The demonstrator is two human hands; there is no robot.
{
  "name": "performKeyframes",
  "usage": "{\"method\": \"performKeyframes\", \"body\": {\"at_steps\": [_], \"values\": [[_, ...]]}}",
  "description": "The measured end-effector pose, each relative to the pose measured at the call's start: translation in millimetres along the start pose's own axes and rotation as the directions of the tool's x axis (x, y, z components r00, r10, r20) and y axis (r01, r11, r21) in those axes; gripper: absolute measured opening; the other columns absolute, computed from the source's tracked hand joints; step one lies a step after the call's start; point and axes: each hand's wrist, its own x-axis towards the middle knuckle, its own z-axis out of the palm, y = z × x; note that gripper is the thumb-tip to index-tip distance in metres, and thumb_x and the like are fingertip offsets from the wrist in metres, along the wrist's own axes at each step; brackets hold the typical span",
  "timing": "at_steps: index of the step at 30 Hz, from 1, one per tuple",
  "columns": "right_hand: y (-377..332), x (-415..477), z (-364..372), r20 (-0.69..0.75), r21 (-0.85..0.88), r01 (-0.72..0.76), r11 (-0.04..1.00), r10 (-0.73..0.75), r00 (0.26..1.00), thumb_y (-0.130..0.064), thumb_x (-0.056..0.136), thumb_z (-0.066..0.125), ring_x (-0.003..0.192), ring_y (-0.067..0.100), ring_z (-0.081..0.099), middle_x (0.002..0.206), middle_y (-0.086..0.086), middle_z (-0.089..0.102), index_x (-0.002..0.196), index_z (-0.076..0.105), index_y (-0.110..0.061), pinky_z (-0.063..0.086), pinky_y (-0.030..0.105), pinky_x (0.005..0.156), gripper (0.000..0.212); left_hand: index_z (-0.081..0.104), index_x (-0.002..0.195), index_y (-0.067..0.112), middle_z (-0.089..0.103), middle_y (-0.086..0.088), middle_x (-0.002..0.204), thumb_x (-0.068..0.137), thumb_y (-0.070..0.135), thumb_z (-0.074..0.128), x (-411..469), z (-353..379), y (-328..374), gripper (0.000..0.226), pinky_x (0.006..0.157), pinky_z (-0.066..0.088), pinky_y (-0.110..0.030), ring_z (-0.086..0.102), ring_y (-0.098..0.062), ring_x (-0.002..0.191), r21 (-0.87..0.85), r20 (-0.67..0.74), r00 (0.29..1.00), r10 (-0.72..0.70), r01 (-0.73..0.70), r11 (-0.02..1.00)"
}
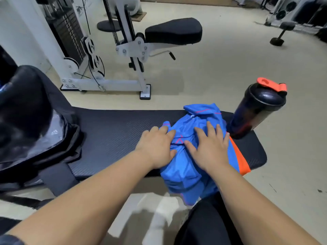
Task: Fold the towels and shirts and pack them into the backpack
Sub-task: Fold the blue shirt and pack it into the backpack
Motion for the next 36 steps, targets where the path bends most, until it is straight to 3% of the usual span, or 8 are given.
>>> {"method": "performKeyframes", "body": {"at_steps": [4, 12, 19, 25, 28, 31, 34, 36], "values": [[17.1, -8.6, 6.2, 0.020, 0.026, -0.028, 0.999, 0.027, 0.999, -0.070, 0.093, 0.037, 0.152, 0.036, 0.008, 0.165, 0.006, 0.019, 0.150, 0.039, -0.035, 0.004, 0.062, 0.121, 0.068, 0.040, 0.144, 0.027, 0.045, -0.004, 0.136, 0.097, 0.048, 0.048, 14.8, 17.2, 21.2, 0.052, 0.093, 0.044, -0.044, 0.046, -0.029, 0.123, 0.013, 0.053, 0.998, -0.024, 0.024, 1.000], [19.2, 2.9, 10.0, 0.004, 0.061, 0.041, 0.997, -0.041, 0.999, -0.062, 0.097, 0.039, 0.153, 0.029, 0.009, 0.166, 0.000, 0.019, 0.151, 0.040, -0.023, 0.006, 0.060, 0.121, 0.066, 0.059, 0.096, 0.015, 0.056, -0.007, 0.092, 0.093, 0.019, 0.058, -14.9, 13.9, -11.2, 0.006, 0.073, 0.044, -0.039, 0.052, -0.033, 0.091, -0.220, -0.198, 0.966, -0.165, 0.120, 0.968], [0.9, 8.0, 15.4, 0.064, 0.075, 0.106, 0.991, -0.111, 0.992, -0.068, 0.095, 0.035, 0.153, 0.031, 0.010, 0.165, 0.006, 0.022, 0.149, 0.041, -0.035, 0.003, 0.060, 0.121, 0.063, 0.062, 0.094, 0.014, 0.046, -0.001, 0.082, 0.086, 0.004, 0.057, -42.8, 10.0, -77.7, 0.014, 0.068, 0.042, -0.039, 0.051, -0.035, 0.087, -0.080, -0.270, 0.924, -0.272, 0.261, 0.962], [-3.8, -0.2, 16.3, 0.181, 0.011, 0.175, 0.985, -0.174, 0.968, -0.074, 0.094, 0.025, 0.155, 0.030, -0.001, 0.168, 0.002, 0.010, 0.155, 0.026, -0.041, -0.004, 0.063, 0.120, 0.069, 0.064, 0.121, 0.021, 0.055, -0.011, 0.114, 0.083, 0.011, 0.052, -48.9, 8.4, -99.9, 0.041, 0.077, 0.050, -0.047, 0.051, -0.040, 0.097, 0.039, -0.255, 0.885, -0.388, 0.411, 0.911], [-6.2, -5.0, 15.1, 0.208, -0.019, 0.192, 0.981, -0.184, 0.961, -0.076, 0.092, 0.023, 0.154, 0.031, -0.004, 0.169, 0.003, 0.005, 0.156, 0.019, -0.042, -0.006, 0.064, 0.119, 0.073, 0.065, 0.115, 0.017, 0.058, -0.010, 0.110, 0.081, 0.028, 0.042, -56.6, 11.0, -57.4, 0.042, 0.075, 0.051, -0.046, 0.054, -0.039, 0.094, -0.013, -0.361, 0.894, -0.265, 0.280, 0.960], [-10.5, -7.8, 14.9, 0.208, -0.034, 0.207, 0.978, -0.196, 0.958, -0.075, 0.093, 0.022, 0.154, 0.031, -0.008, 0.169, 0.002, -0.002, 0.158, 0.012, -0.041, -0.008, 0.063, 0.119, 0.074, 0.058, 0.128, 0.016, 0.056, -0.009, 0.126, 0.090, 0.047, 0.034, -61.8, 30.6, -9.7, 0.055, 0.094, 0.047, -0.048, 0.053, -0.036, 0.111, -0.078, -0.233, 0.961, -0.146, 0.131, 0.988], [-14.1, -9.5, 16.1, 0.213, -0.038, 0.224, 0.974, -0.211, 0.954, -0.073, 0.095, 0.020, 0.155, 0.029, -0.010, 0.169, -0.001, -0.004, 0.159, 0.010, -0.040, -0.008, 0.062, 0.119, 0.073, 0.023, 0.157, 0.021, 0.016, -0.007, 0.166, 0.096, 0.065, 0.023, -61.5, 57.3, 8.0, 0.076, 0.119, 0.022, -0.055, 0.021, -0.036, 0.149, 0.023, 0.051, 0.981, -0.185, 0.184, 0.983], [-15.2, -11.1, 17.5, 0.248, -0.041, 0.236, 0.971, -0.219, 0.944, -0.074, 0.095, 0.017, 0.155, 0.028, -0.010, 0.169, -0.002, -0.005, 0.159, 0.008, -0.040, -0.009, 0.062, 0.119, 0.073, 0.009, 0.160, 0.027, -0.006, 0.000, 0.169, 0.095, 0.071, 0.020, -56.4, 64.9, -1.2, 0.079, 0.121, 0.007, -0.060, -0.001, -0.032, 0.155, 0.007, 0.107, 0.969, -0.224, 0.225, 0.974]]}}
